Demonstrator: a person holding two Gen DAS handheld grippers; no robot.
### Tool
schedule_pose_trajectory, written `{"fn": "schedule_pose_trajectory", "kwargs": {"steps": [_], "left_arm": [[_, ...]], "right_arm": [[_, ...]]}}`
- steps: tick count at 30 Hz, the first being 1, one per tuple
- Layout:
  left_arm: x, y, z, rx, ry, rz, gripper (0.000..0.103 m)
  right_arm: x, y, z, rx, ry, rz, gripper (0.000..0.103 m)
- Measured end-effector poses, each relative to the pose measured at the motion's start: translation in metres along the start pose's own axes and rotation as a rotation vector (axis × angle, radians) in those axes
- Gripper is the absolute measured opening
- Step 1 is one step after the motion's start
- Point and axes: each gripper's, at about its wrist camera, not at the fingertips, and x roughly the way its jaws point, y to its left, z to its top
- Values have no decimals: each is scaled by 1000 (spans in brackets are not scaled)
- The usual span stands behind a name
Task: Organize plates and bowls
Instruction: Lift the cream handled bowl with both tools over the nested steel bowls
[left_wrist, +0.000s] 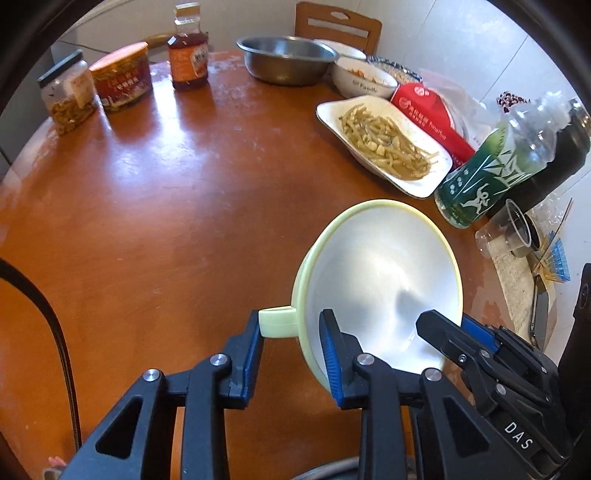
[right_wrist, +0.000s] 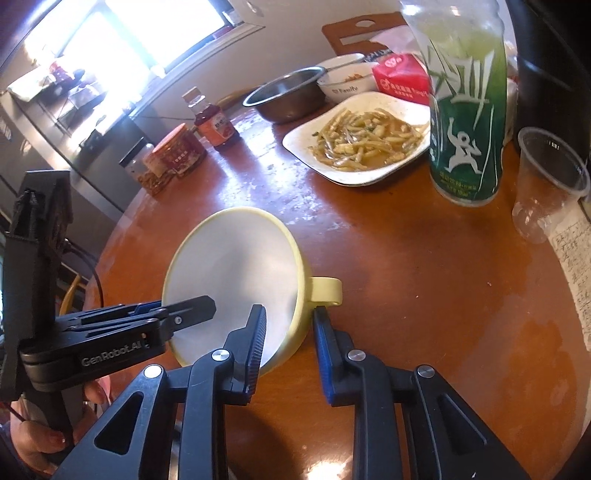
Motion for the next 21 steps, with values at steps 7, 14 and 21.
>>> {"fn": "schedule_pose_trajectory", "kwargs": {"steps": [7,14,21], "left_arm": [[-36,2,-10,8,-71,18,31],[-65,5,-24,10,-117,12,31],[-80,6,-44,10,-134,8,31]], "right_arm": [[-20,21,-4,-46,-25,23,27],[-40,37,-11,-77,-51,31,27],[-59,51,-25,-110,-66,37,27]]}}
